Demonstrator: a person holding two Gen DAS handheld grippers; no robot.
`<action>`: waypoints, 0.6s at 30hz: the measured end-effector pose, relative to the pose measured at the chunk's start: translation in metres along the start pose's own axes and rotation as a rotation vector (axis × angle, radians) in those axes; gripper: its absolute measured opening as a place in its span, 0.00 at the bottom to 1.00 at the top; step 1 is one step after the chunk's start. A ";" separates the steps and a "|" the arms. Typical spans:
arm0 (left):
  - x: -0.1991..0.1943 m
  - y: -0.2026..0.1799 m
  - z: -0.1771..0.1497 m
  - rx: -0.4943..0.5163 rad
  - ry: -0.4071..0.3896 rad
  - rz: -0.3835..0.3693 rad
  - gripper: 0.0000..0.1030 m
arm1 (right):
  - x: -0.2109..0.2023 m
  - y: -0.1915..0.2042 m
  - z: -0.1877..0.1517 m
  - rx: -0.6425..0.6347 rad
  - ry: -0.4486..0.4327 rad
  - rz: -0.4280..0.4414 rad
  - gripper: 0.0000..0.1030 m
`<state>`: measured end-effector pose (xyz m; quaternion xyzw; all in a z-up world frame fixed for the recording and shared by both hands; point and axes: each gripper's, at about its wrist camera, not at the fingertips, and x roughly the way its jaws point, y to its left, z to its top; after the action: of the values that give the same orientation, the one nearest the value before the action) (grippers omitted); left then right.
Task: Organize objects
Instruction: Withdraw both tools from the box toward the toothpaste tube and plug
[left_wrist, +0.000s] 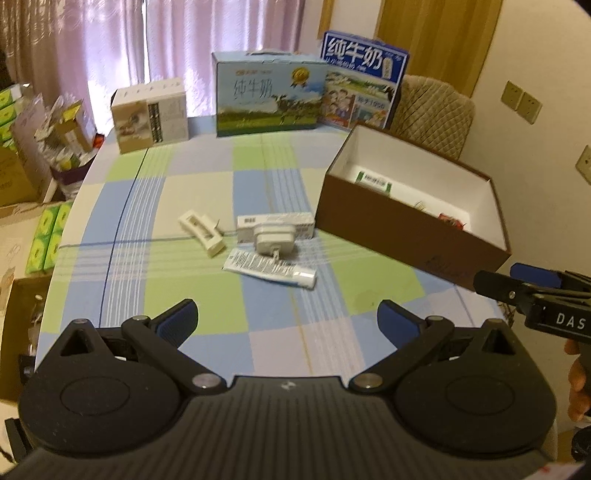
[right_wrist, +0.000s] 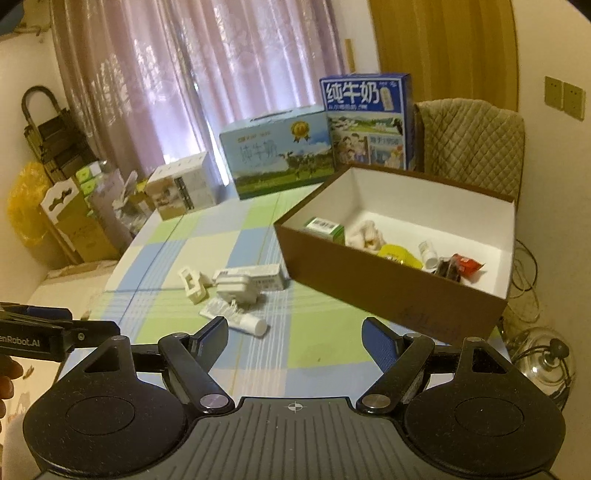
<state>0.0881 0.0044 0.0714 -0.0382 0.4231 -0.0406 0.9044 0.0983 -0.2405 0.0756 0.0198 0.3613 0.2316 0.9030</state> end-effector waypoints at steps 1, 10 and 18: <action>0.002 0.001 -0.002 -0.002 0.006 0.002 0.99 | 0.002 0.001 -0.001 -0.007 0.004 0.005 0.75; 0.016 0.008 -0.012 -0.021 0.049 0.032 0.99 | 0.026 0.013 -0.013 -0.035 0.063 0.036 0.75; 0.036 0.022 -0.016 -0.049 0.075 0.070 0.99 | 0.058 0.027 -0.019 -0.047 0.122 0.053 0.75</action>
<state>0.0999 0.0216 0.0315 -0.0440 0.4589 0.0001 0.8874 0.1113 -0.1938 0.0298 -0.0059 0.4094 0.2644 0.8732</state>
